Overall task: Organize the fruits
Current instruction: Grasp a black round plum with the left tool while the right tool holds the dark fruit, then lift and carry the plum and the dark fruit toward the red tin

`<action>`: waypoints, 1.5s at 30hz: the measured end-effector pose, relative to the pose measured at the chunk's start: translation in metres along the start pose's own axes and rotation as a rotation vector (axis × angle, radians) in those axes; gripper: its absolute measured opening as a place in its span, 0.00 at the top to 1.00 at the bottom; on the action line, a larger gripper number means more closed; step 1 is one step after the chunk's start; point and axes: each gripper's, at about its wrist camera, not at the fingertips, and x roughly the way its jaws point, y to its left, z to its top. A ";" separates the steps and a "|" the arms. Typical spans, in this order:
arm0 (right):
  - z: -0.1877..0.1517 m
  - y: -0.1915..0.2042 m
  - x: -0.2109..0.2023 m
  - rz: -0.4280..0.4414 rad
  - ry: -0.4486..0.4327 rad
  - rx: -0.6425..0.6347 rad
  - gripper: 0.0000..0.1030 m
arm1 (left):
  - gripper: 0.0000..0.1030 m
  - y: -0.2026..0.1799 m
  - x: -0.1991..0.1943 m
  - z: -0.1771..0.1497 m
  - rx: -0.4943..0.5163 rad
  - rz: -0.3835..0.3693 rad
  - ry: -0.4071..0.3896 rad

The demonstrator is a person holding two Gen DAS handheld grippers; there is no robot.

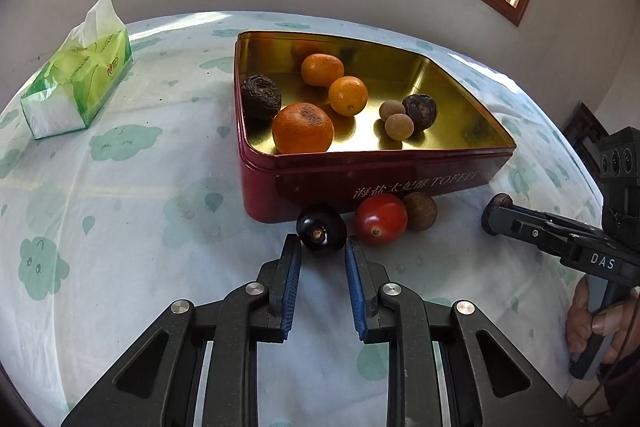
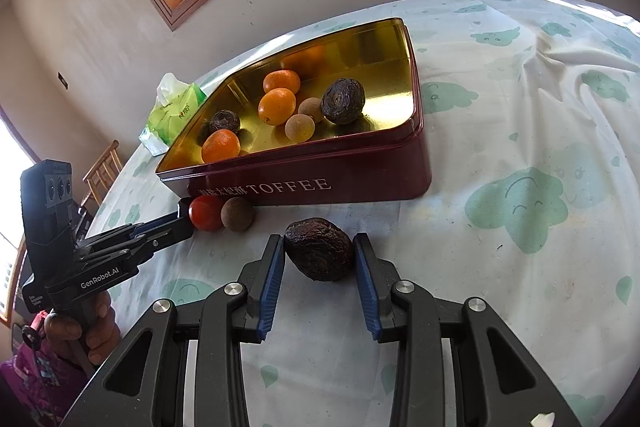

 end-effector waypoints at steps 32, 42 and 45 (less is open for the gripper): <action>0.001 0.006 0.003 -0.042 0.006 -0.031 0.68 | 0.75 0.016 -0.027 -0.009 -0.238 0.244 -0.164; 0.000 0.018 0.006 -0.119 0.013 -0.090 0.69 | 0.75 -0.009 -0.044 -0.012 -0.135 0.353 -0.264; 0.000 0.021 0.007 -0.138 0.015 -0.105 0.69 | 0.75 -0.014 -0.048 -0.012 -0.114 0.371 -0.284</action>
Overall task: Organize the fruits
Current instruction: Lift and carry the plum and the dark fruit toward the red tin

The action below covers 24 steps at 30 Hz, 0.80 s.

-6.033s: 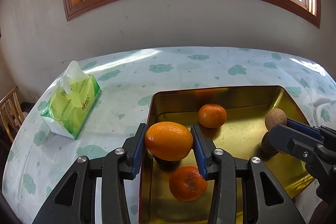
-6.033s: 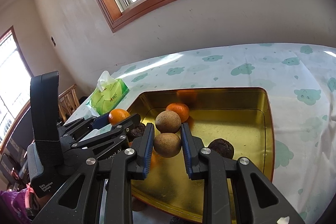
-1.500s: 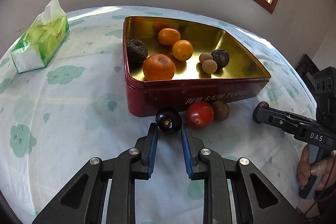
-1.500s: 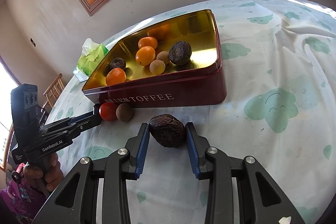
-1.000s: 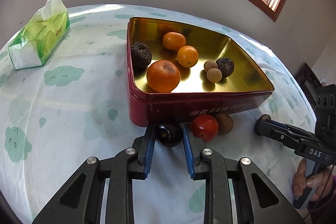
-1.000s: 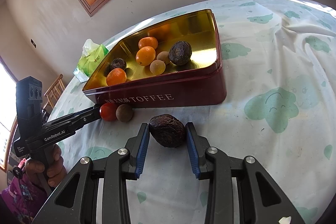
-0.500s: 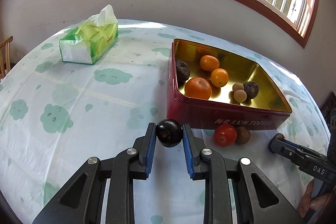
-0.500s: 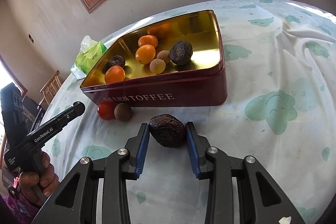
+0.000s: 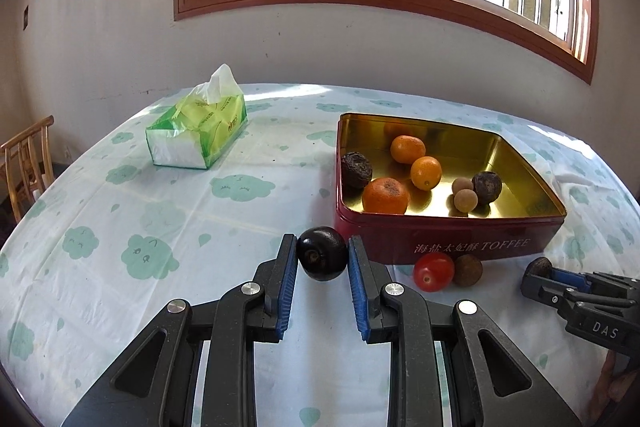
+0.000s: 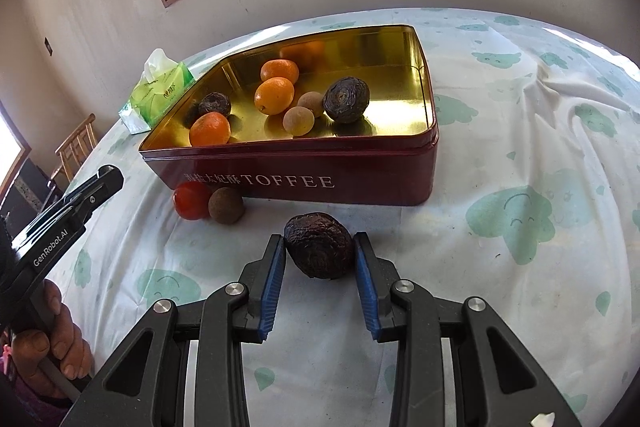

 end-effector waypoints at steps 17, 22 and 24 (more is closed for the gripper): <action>0.000 0.014 0.002 -0.093 0.012 -0.076 0.68 | 0.75 -0.007 -0.011 -0.001 0.040 0.051 -0.054; -0.001 0.016 0.002 -0.098 0.013 -0.082 0.69 | 0.75 -0.007 -0.013 -0.001 0.039 0.058 -0.064; -0.004 0.018 0.000 -0.100 0.015 -0.092 0.69 | 0.75 -0.008 -0.013 -0.001 0.040 0.060 -0.066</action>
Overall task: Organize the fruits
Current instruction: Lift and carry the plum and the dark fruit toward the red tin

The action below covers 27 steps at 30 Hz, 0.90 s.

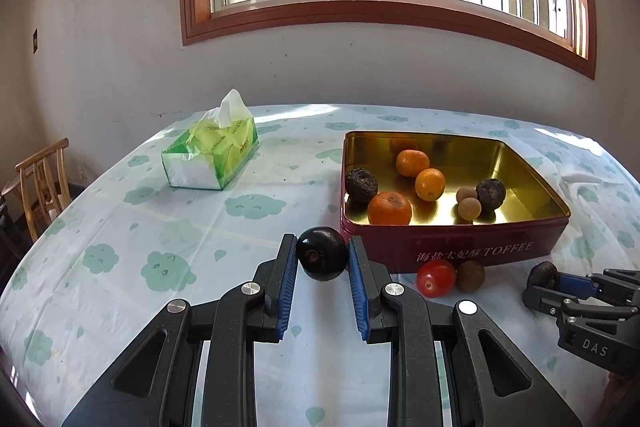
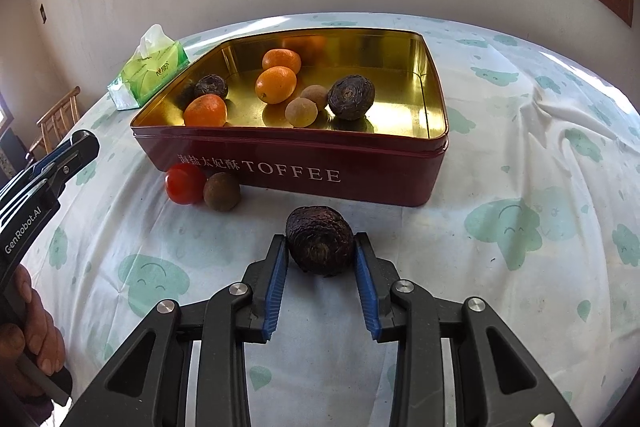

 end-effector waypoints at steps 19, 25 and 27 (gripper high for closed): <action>-0.048 0.021 -0.062 0.170 -0.078 0.030 0.71 | 0.75 -0.002 -0.003 0.001 0.019 0.025 -0.013; -0.042 0.028 -0.086 0.199 -0.134 0.019 0.71 | 0.75 0.000 -0.002 0.001 -0.002 0.011 -0.007; -0.039 0.032 -0.091 0.208 -0.145 0.012 0.71 | 0.75 0.002 0.000 0.001 -0.014 0.007 0.002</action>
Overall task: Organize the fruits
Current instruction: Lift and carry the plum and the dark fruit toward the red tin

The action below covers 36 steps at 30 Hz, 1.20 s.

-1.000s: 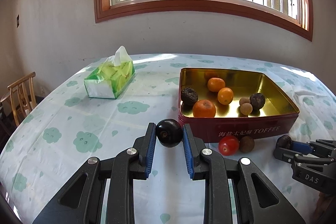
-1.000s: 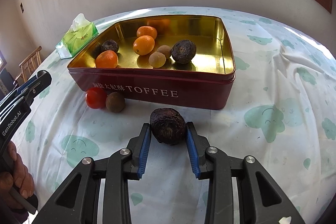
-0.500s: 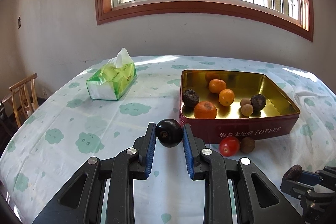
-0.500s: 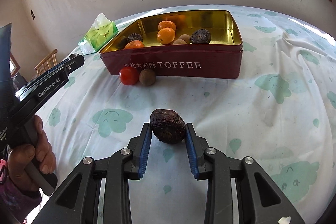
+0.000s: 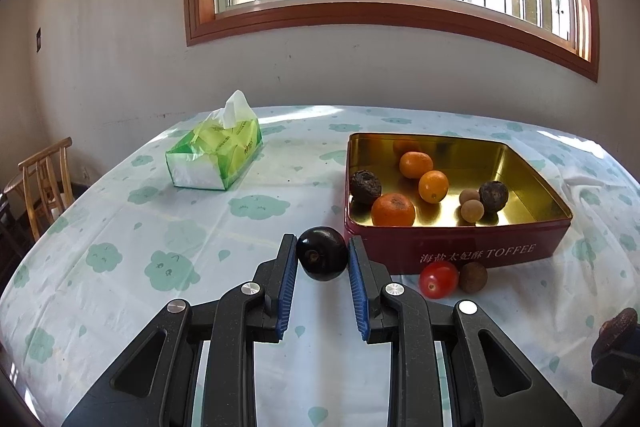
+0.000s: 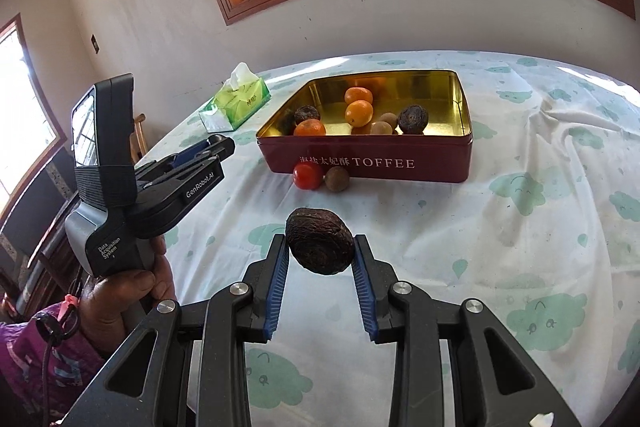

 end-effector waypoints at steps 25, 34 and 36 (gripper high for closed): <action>0.028 0.002 -0.010 0.018 -0.054 -0.028 0.71 | 0.74 -0.003 -0.021 0.012 0.001 -0.056 -0.039; 0.048 -0.004 -0.007 0.023 -0.087 -0.030 0.71 | 0.74 -0.013 -0.037 0.043 0.027 -0.074 -0.102; 0.053 -0.005 -0.006 0.023 -0.097 -0.032 0.71 | 0.74 -0.016 -0.037 0.049 0.032 -0.076 -0.108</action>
